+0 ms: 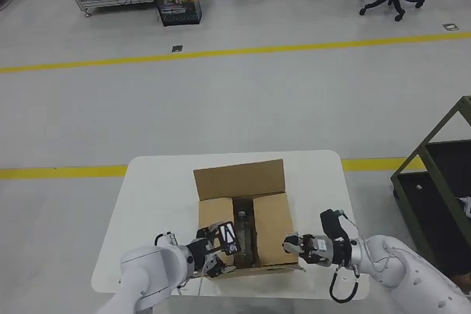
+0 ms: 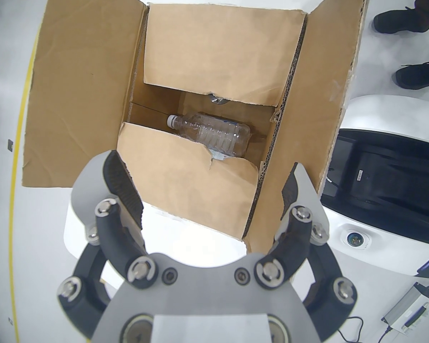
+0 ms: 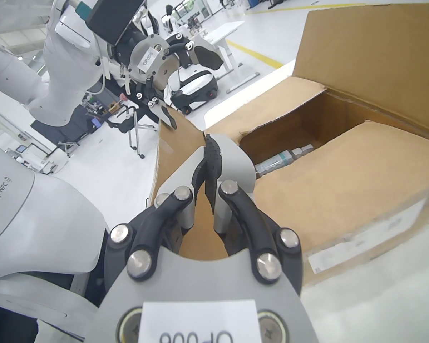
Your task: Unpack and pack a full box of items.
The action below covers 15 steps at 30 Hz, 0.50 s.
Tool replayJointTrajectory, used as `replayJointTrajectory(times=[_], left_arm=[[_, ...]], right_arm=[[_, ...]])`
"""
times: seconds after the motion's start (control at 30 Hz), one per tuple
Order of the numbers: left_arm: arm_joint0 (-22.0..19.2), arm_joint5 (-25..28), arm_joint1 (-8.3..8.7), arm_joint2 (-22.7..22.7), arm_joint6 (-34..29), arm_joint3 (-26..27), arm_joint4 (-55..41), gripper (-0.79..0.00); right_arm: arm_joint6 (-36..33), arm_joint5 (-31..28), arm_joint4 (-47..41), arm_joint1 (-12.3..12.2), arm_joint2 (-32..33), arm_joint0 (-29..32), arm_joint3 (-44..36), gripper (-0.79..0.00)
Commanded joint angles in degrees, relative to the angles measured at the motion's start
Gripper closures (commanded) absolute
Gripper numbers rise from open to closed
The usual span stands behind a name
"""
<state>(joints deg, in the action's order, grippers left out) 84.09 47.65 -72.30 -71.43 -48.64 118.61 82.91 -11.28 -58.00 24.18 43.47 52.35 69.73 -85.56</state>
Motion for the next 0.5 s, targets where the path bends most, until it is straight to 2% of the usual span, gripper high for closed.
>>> replayJointTrajectory(times=[0.0, 0.47], left_arm=[[-0.1, -0.3, 0.13, -0.1, 0.0, 0.0, -0.4, -0.785], [-0.2, -2.6, 1.33, -1.6, -0.2, 0.0, -0.9, -0.785]], right_arm=[[-1.9, 0.0, -0.4, 0.3, -1.6, -1.0, 0.2, 0.0], [-11.1, 0.0, -2.3, 2.8, -11.8, -7.4, 4.0, 0.0]])
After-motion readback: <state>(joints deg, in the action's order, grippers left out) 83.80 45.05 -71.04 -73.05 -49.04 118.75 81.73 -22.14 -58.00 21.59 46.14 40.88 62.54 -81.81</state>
